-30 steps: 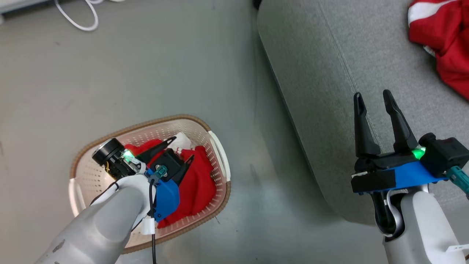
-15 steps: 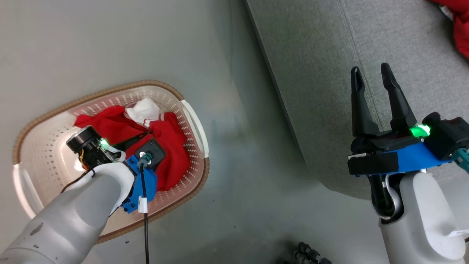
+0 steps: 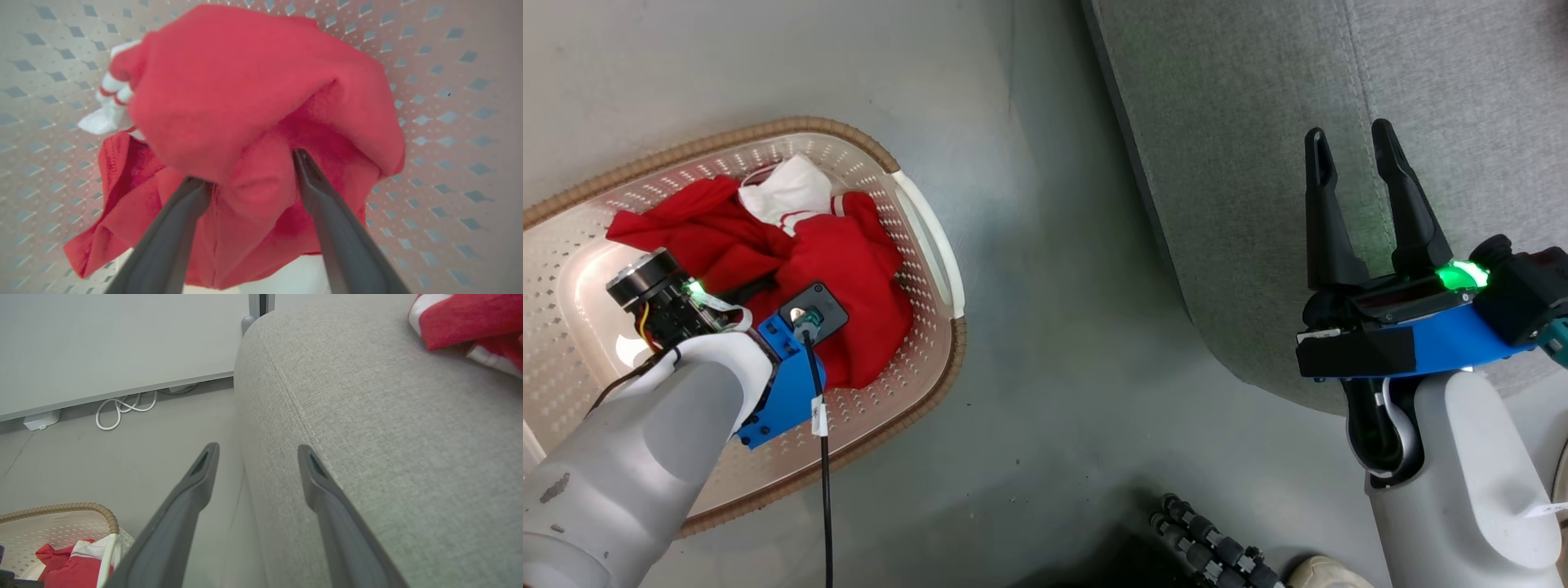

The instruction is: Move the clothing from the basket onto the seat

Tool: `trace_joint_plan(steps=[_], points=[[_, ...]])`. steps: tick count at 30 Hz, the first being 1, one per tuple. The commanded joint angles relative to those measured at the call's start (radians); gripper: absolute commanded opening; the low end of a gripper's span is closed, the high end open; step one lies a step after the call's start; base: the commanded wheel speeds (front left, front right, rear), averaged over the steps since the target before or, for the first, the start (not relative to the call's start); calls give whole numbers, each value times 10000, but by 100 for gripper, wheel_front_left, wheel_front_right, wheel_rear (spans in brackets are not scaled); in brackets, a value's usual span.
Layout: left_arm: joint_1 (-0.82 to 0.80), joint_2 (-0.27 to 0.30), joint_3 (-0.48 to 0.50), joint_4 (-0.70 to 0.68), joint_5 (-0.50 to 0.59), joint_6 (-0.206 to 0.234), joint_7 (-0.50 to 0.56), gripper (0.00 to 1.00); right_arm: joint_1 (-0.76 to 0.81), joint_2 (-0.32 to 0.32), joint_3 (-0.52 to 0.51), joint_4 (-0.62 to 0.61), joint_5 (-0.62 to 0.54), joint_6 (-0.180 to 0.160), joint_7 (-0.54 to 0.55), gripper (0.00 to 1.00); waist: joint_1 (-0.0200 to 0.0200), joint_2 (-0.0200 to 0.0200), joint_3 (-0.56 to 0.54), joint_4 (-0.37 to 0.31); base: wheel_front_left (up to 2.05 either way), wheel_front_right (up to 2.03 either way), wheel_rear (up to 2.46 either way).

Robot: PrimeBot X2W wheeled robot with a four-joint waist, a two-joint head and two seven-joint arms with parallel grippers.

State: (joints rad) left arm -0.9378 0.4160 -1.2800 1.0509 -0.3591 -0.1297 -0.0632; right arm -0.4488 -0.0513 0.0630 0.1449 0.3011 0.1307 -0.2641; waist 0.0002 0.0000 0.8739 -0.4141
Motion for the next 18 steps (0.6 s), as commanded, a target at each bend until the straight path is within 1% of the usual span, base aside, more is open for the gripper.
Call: trace_joint_plan(steps=[1, 3, 4, 5, 6, 12, 18], points=[[-189, 48, -32, 77, 66, -11, 111, 100, -194, 16, 13, -52, 49, 1, -5, 100, -2, 0, 144, -11, 0, 0, 0], [-256, -2, -33, 102, 70, -11, 186, 100, -197, 16, -9, -43, 50, 1, -5, 100, -2, 0, 215, 13, 0, 0, 0], [-273, -20, -33, 138, 67, -11, 260, 95, -208, 16, -22, -36, 47, 1, -5, 100, -2, 0, 237, 29, 0, 0, 0], [-299, -37, -33, 118, 129, -11, 245, 40, -221, 16, -28, -29, 38, 1, -5, 100, -2, 0, 253, 46, 0, 0, 0], [-290, -58, -33, 57, 222, -11, 154, 0, -236, 16, -29, -22, 30, 1, -5, 100, -2, 0, 261, 60, 0, 0, 0], [-185, -186, -33, 26, 376, -11, -86, 0, -279, 16, -90, 1, -68, 1, -5, 100, -2, 0, 158, 185, 0, 0, 0], [-219, -634, -32, 8, 209, -11, -480, 0, -211, 16, -269, 89, -276, 1, -5, 100, -2, 0, -198, 622, 0, 0, 0]])
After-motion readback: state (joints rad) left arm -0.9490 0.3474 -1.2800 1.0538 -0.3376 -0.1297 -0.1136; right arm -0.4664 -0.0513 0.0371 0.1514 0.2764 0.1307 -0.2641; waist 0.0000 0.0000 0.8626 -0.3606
